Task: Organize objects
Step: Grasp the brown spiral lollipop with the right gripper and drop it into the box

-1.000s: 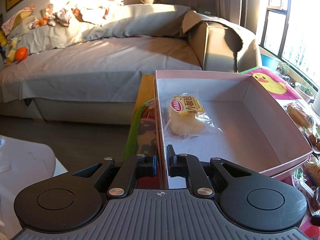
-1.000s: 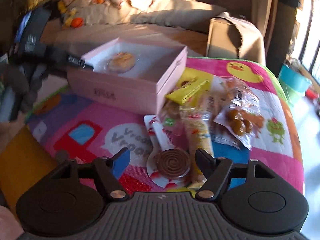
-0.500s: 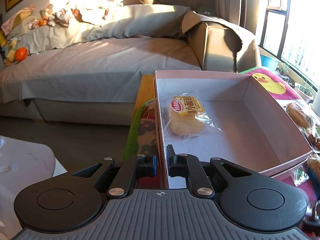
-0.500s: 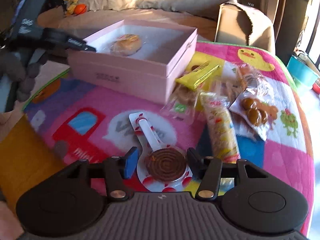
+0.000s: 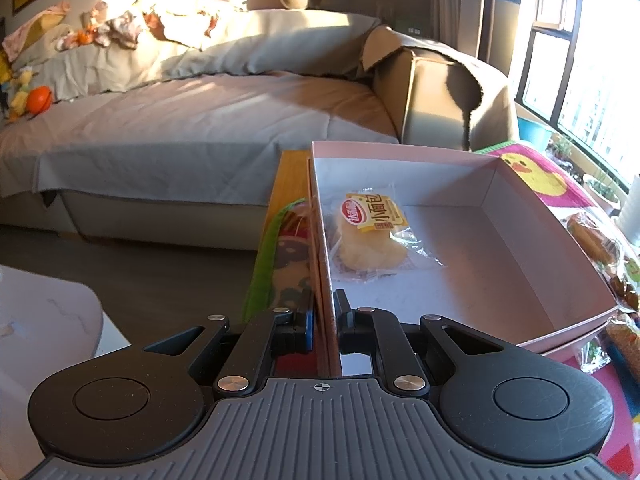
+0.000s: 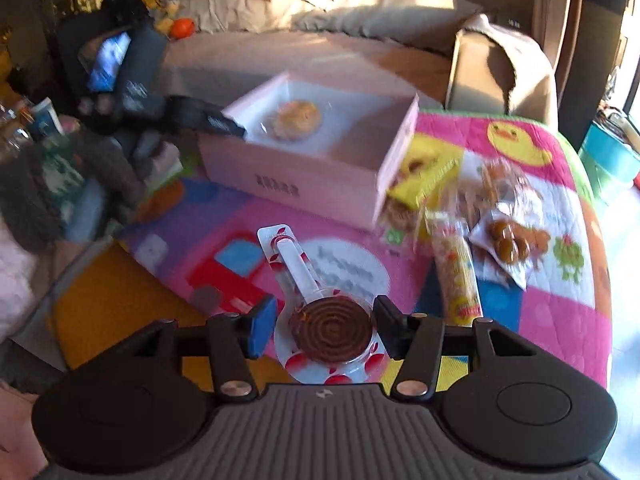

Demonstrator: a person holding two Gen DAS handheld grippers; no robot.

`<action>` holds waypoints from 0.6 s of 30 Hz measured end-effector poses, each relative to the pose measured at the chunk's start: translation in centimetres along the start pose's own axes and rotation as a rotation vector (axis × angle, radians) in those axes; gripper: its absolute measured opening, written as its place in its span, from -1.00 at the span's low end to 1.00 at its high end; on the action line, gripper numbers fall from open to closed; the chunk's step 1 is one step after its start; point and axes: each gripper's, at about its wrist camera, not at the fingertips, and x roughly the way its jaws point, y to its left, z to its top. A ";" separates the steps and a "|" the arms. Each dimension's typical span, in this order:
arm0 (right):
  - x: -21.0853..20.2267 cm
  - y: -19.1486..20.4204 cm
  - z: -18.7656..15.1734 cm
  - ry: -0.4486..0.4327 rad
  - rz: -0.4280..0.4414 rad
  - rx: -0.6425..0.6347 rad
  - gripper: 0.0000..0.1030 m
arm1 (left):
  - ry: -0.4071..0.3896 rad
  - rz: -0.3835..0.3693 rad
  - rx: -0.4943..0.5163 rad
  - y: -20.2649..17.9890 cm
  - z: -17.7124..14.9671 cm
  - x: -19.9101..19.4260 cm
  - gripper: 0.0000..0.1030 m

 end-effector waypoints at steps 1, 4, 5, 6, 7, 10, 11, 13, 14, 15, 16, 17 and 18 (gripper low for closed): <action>-0.4 0.3 0.4 -0.005 0.001 -0.005 0.03 | -0.001 -0.004 -0.003 0.1 0.0 0.0 -0.76; -1.8 1.3 1.6 -0.048 -0.009 -0.045 0.03 | -0.001 -0.008 -0.003 0.1 0.0 0.0 -0.76; -2.4 1.6 2.0 -0.070 -0.014 -0.060 0.03 | 0.000 -0.007 -0.002 0.1 0.0 0.0 -0.76; -3.0 1.7 2.5 -0.095 -0.016 -0.071 0.03 | 0.000 -0.006 0.000 0.0 0.0 0.0 -0.76; -3.6 1.7 3.1 -0.119 -0.015 -0.077 0.03 | 0.000 -0.005 0.001 0.0 0.0 0.0 -0.76; -5.2 1.2 5.5 -0.195 -0.014 -0.072 0.03 | -0.001 -0.006 0.000 0.0 0.1 0.0 -0.76; -5.5 0.8 6.6 -0.221 -0.015 -0.062 0.03 | -0.002 -0.006 -0.002 0.0 0.1 0.0 -0.76; -6.1 0.1 8.8 -0.276 -0.012 -0.037 0.03 | -0.002 -0.006 -0.002 0.1 0.1 0.0 -0.76; -6.3 -0.3 9.7 -0.304 -0.008 -0.032 0.03 | -0.001 -0.007 -0.002 0.1 0.1 0.0 -0.76; -6.4 -0.7 10.7 -0.332 -0.005 -0.026 0.03 | -0.001 -0.006 -0.002 0.1 0.1 0.0 -0.76; -6.2 -1.1 11.7 -0.359 -0.006 -0.009 0.03 | 0.000 -0.007 -0.001 0.0 0.1 0.0 -0.76; -5.9 -1.4 12.6 -0.377 -0.002 0.010 0.03 | 0.000 -0.008 -0.001 0.1 0.0 0.0 -0.76; -5.4 -1.8 13.6 -0.395 0.005 0.031 0.03 | 0.000 -0.009 -0.001 0.1 0.0 0.0 -0.75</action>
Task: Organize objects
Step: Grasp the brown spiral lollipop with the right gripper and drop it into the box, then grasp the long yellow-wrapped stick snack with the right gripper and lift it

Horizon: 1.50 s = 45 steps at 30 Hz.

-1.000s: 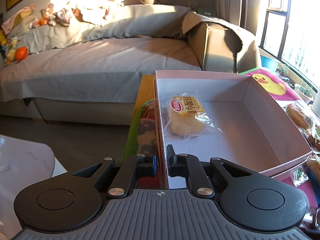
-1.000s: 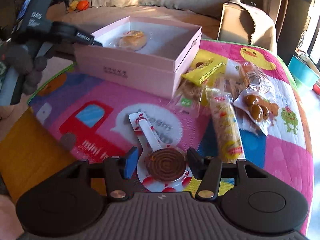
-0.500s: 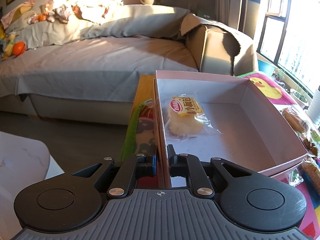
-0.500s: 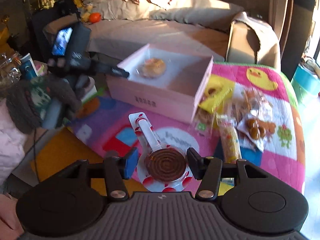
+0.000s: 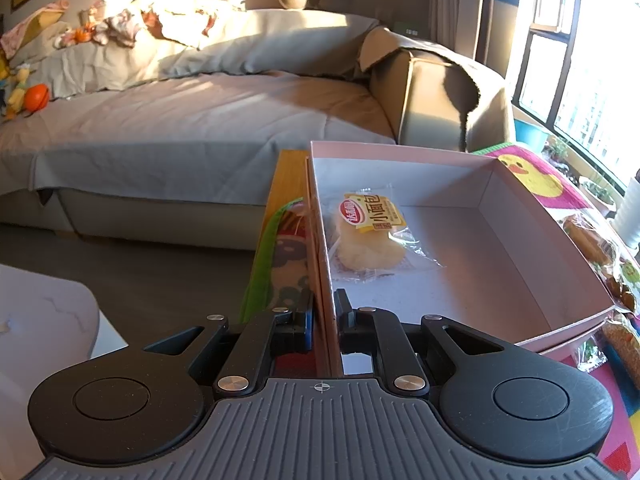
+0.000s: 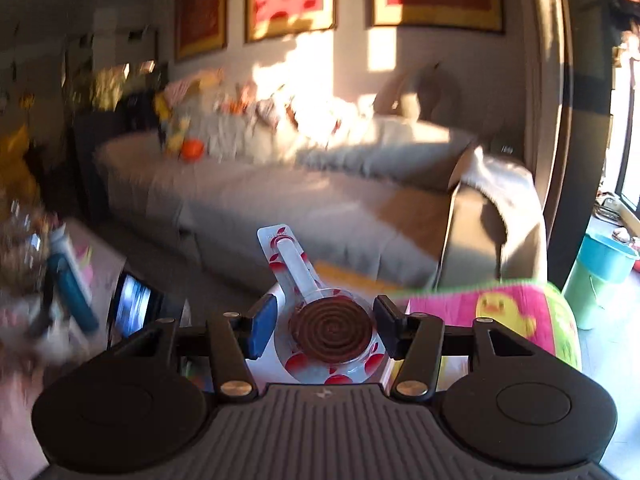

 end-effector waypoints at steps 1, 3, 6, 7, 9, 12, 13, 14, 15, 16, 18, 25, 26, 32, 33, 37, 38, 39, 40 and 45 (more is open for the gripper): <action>0.9 -0.4 0.6 -0.022 -0.002 0.023 0.03 | 0.001 -0.001 -0.001 0.0 0.0 0.0 -0.75; 3.1 -0.9 1.5 -0.057 -0.040 0.056 0.04 | 0.002 -0.002 -0.002 0.0 0.1 0.1 -0.75; 6.6 -1.7 1.8 -0.034 -0.066 0.094 0.39 | 0.004 -0.001 -0.003 0.0 0.1 0.1 -0.75; 7.3 -2.0 1.6 -0.020 -0.057 0.117 0.42 | 0.004 -0.001 -0.003 0.0 0.1 0.1 -0.75; 7.9 -2.8 0.9 -0.004 -0.040 0.136 0.43 | 0.003 -0.001 -0.002 0.0 0.1 0.1 -0.75; 7.1 -4.2 -0.6 -0.021 -0.103 0.105 0.64 | 0.000 0.002 -0.001 -0.1 0.1 0.1 -0.75; 6.7 -4.8 -1.2 -0.025 -0.127 0.096 0.69 | 0.000 0.002 -0.002 -0.1 0.1 0.1 -0.75; 6.3 -5.3 -1.9 -0.025 -0.153 0.086 0.73 | -0.001 0.001 -0.006 0.0 0.1 0.1 -0.75; 5.7 -5.9 -2.8 -0.023 -0.179 0.076 0.75 | 0.000 -0.001 -0.008 0.0 0.1 0.1 -0.75; 5.2 -6.4 -3.7 -0.016 -0.209 0.066 0.83 | -0.001 -0.002 -0.010 0.1 0.0 0.1 -0.75; 4.4 -7.4 -5.5 0.004 -0.273 0.050 0.90 | -0.001 -0.001 -0.010 0.1 0.0 0.1 -0.75; 3.9 -9.7 -11.3 0.149 -0.353 0.043 0.90 | 0.001 0.004 -0.005 0.0 0.0 0.0 -0.75; 4.0 -9.8 -12.2 0.171 -0.349 0.051 0.90 | 0.001 0.006 -0.004 0.0 0.0 0.1 -0.76; 5.1 -9.0 -16.4 0.281 -0.280 0.082 0.90 | 0.005 0.013 0.001 -0.2 0.0 0.1 -0.76; 5.3 -9.0 -16.7 0.289 -0.273 0.092 0.90 | 0.006 0.014 0.001 -0.2 0.0 0.1 -0.76; 6.5 -9.3 -17.1 0.330 -0.262 0.121 0.54 | 0.006 0.016 0.000 -0.2 0.0 0.1 -0.76; 6.6 -9.4 -17.3 0.338 -0.254 0.123 0.42 | 0.007 0.017 0.002 -0.2 0.1 0.1 -0.76; 6.7 -9.4 -17.5 0.345 -0.246 0.121 0.36 | 0.007 0.017 0.002 -0.2 0.0 0.1 -0.76; 6.9 -9.3 -17.7 0.352 -0.246 0.114 0.27 | 0.008 0.019 0.003 -0.2 0.1 0.1 -0.77; 7.4 -8.7 -17.9 0.388 -0.218 0.098 -0.33 | 0.007 0.032 0.012 -0.5 0.0 0.2 -0.77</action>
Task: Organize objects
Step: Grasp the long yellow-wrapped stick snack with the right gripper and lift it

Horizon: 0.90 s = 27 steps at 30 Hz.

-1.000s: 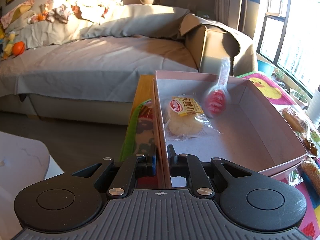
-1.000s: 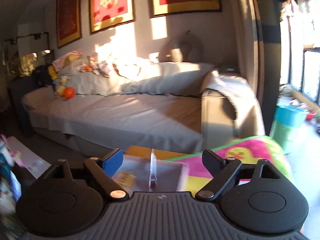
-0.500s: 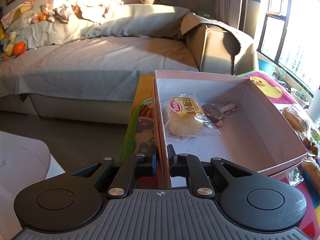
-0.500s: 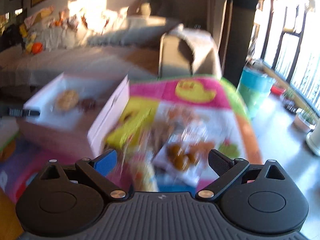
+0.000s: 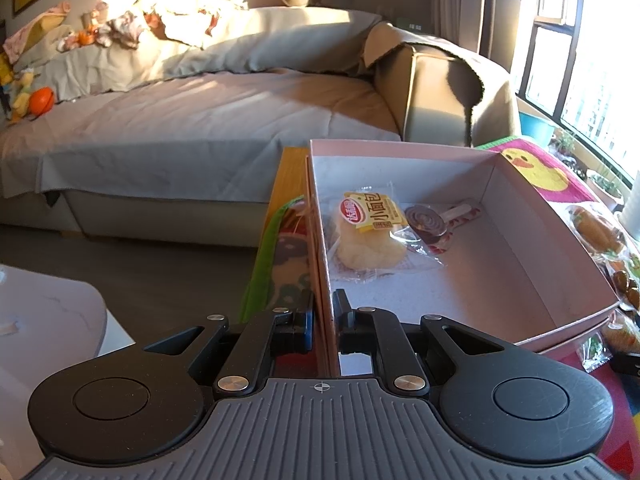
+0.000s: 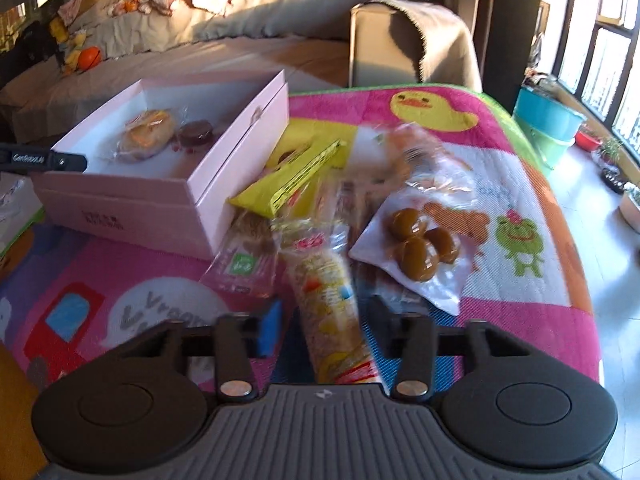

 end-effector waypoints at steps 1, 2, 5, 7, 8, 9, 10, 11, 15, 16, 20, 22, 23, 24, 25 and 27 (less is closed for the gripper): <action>-0.1 0.2 0.0 0.004 0.000 -0.006 -0.38 | 0.000 0.001 0.002 0.0 0.0 0.0 -0.77; -0.3 0.3 0.0 0.007 -0.002 -0.011 -0.42 | 0.000 0.001 0.002 0.0 0.0 0.0 -0.77; -1.2 0.7 -0.2 0.016 -0.001 -0.018 -0.45 | 0.000 0.001 0.002 0.0 0.0 0.0 -0.77; -2.1 0.8 -0.4 0.022 0.006 -0.016 -0.45 | 0.000 0.000 0.001 0.0 0.0 0.0 -0.77; -2.7 0.9 -0.5 0.025 0.010 -0.013 -0.45 | -0.001 0.000 0.001 0.0 0.0 0.0 -0.77; -3.3 0.9 -0.5 0.027 0.019 -0.008 -0.45 | -0.001 -0.001 0.000 0.0 -0.1 0.0 -0.77; -4.0 0.9 -0.6 0.027 0.031 -0.002 -0.45 | -0.001 -0.003 -0.001 0.0 -0.1 0.0 -0.76; -4.7 1.0 -0.7 0.027 0.041 0.004 -0.45 | -0.002 -0.005 -0.002 0.1 -0.1 0.0 -0.76; -6.8 1.9 -1.2 0.022 0.052 -0.011 -0.45 | -0.002 -0.009 -0.006 0.1 -0.1 0.0 -0.77; -7.2 2.2 -1.4 0.022 0.053 -0.015 -0.45 | -0.001 -0.010 -0.007 0.1 -0.1 0.0 -0.77; -8.2 3.1 -1.6 0.014 0.080 -0.017 -0.45 | 0.001 -0.019 -0.014 0.3 -0.1 0.0 -0.76; -8.3 3.4 -1.6 0.014 0.083 -0.021 -0.45 | 0.000 -0.019 -0.014 0.3 -0.1 0.0 -0.76; -8.2 3.5 -1.7 0.018 0.085 -0.021 -0.45 | 0.000 -0.019 -0.014 0.3 -0.1 0.0 -0.76; -8.2 3.6 -1.8 0.021 0.085 -0.019 -0.45 | 0.001 -0.019 -0.014 0.3 -0.1 0.0 -0.76; -8.1 3.6 -1.8 0.025 0.084 -0.016 -0.45 | 0.001 -0.020 -0.014 0.3 -0.1 0.0 -0.76; -8.0 3.7 -1.9 0.028 0.083 -0.014 -0.45 | 0.001 -0.021 -0.015 0.3 -0.1 0.1 -0.76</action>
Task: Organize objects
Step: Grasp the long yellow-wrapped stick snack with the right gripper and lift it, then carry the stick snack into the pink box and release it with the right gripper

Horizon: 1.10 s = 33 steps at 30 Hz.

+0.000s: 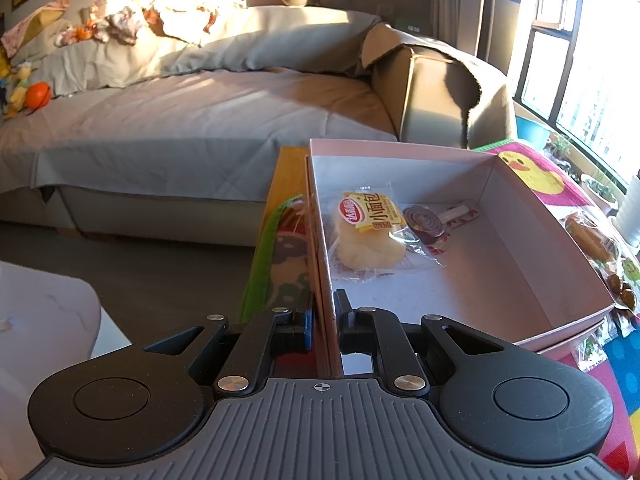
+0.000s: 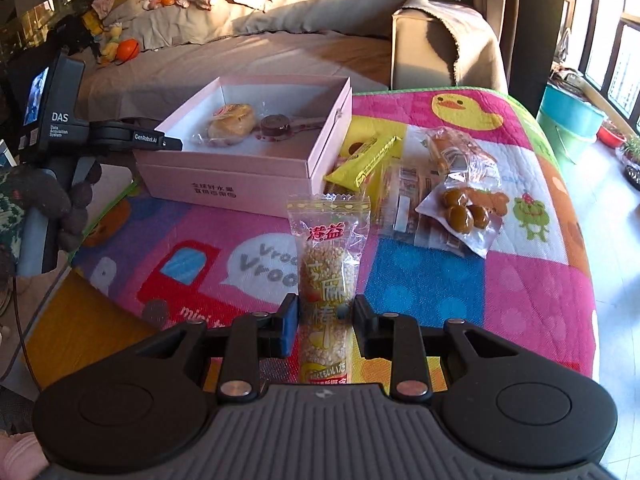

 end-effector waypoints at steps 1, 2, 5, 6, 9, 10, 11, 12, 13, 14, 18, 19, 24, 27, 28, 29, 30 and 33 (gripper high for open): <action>0.0 0.0 -0.1 -0.001 -0.001 0.000 -0.45 | 0.000 0.000 0.000 0.0 0.0 0.0 -0.76; 0.0 0.0 -0.1 -0.002 -0.001 0.000 -0.45 | 0.000 0.000 0.000 0.0 0.0 0.0 -0.76; -0.2 0.0 -0.2 -0.003 0.003 -0.001 -0.45 | 0.000 0.001 0.000 0.0 0.0 0.0 -0.76; -0.2 -0.1 -0.2 -0.002 0.005 0.000 -0.45 | 0.000 0.001 0.001 0.0 0.0 0.0 -0.76; -0.1 -0.2 -0.5 0.006 0.011 0.007 -0.45 | 0.001 0.002 0.000 0.1 0.0 0.0 -0.76; -0.1 -0.2 -0.5 0.009 0.014 0.008 -0.45 | 0.001 0.002 0.001 0.1 0.0 0.0 -0.76; -0.2 -0.2 -0.6 0.009 0.017 0.009 -0.47 | 0.002 0.002 0.001 0.1 0.0 0.0 -0.76; -0.2 -0.1 -0.7 0.010 0.020 0.010 -0.48 | 0.002 0.002 0.001 0.1 0.0 0.0 -0.76; -0.3 -0.1 -0.7 0.010 0.023 0.009 -0.49 | 0.002 0.003 0.001 0.1 0.0 0.0 -0.76; -0.5 0.0 -0.7 0.007 0.025 0.008 -0.50 | 0.001 0.002 0.001 0.1 0.0 0.0 -0.76; -0.9 0.2 -0.5 0.000 0.024 0.000 -0.59 | 0.000 -0.002 -0.004 0.1 0.0 0.0 -0.76; -0.9 0.4 -0.5 -0.001 0.015 -0.009 -0.59 | -0.001 -0.003 -0.006 0.1 0.0 0.0 -0.76; -0.4 0.8 -0.9 0.006 -0.032 -0.046 -0.59 | -0.001 -0.002 -0.006 0.1 -0.1 0.0 -0.76; 0.1 1.0 -1.3 0.011 -0.033 -0.074 -0.50 | -0.001 -0.003 -0.007 0.1 0.0 0.0 -0.76; 0.4 1.0 -1.3 0.012 -0.036 -0.082 -0.37 | -0.001 -0.002 -0.007 0.1 0.0 0.0 -0.76; 0.8 1.0 -1.2 0.016 -0.040 -0.087 -0.14 | -0.001 -0.001 -0.006 0.1 0.0 0.0 -0.76; 1.2 0.9 -1.2 0.018 -0.045 -0.085 0.00 | 0.000 0.001 -0.006 0.1 0.0 0.0 -0.76; 2.8 0.5 -0.8 0.037 -0.029 -0.054 0.13 | 0.002 0.004 -0.002 0.1 -0.1 0.0 -0.76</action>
